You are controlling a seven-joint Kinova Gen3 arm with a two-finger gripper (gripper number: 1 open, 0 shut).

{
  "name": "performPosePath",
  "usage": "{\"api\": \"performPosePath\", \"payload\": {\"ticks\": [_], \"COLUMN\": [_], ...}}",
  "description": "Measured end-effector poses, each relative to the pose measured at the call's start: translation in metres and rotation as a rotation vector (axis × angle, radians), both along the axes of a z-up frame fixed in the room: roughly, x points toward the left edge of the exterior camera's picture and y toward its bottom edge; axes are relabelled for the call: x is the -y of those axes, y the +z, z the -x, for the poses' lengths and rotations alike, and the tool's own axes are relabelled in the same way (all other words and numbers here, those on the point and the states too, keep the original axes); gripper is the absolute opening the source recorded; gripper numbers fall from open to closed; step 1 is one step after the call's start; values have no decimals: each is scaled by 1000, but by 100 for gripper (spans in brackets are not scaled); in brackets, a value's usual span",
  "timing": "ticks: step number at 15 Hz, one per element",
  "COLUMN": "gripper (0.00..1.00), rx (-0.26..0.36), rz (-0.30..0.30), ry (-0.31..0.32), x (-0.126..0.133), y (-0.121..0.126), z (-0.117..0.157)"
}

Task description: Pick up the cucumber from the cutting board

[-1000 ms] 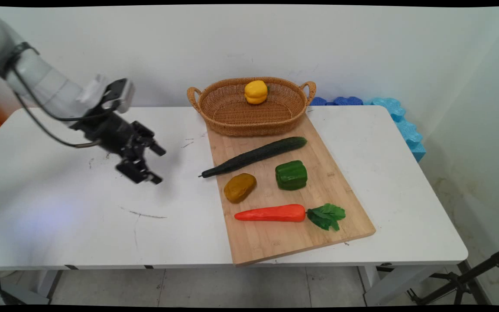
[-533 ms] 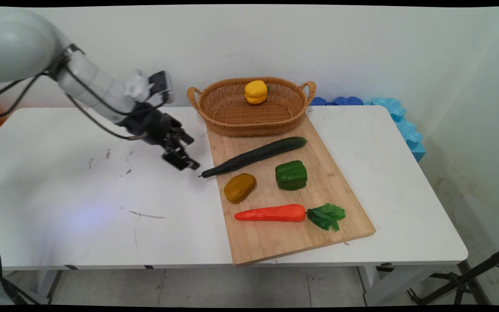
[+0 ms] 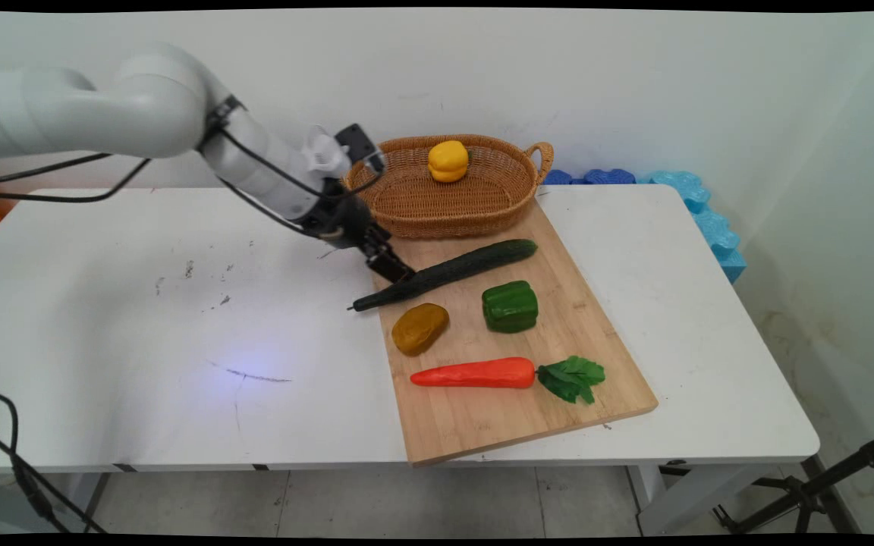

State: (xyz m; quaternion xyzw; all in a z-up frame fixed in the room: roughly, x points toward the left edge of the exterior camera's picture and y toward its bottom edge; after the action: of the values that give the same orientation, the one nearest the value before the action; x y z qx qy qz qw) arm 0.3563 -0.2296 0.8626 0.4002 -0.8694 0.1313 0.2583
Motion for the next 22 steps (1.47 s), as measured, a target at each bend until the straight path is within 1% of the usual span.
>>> {"api": "performPosePath", "payload": {"ticks": [7,14,19,20,22], "gripper": [100,100,100,0,0], "rx": [-6,4,18,22,34], "rz": [7,12,13,13,11], "ry": [92,139,154,154,153], "x": [27,42,46,47,47], "y": [-25,-39,-44,-45,-47], "z": [44,70,78,79,80]}}
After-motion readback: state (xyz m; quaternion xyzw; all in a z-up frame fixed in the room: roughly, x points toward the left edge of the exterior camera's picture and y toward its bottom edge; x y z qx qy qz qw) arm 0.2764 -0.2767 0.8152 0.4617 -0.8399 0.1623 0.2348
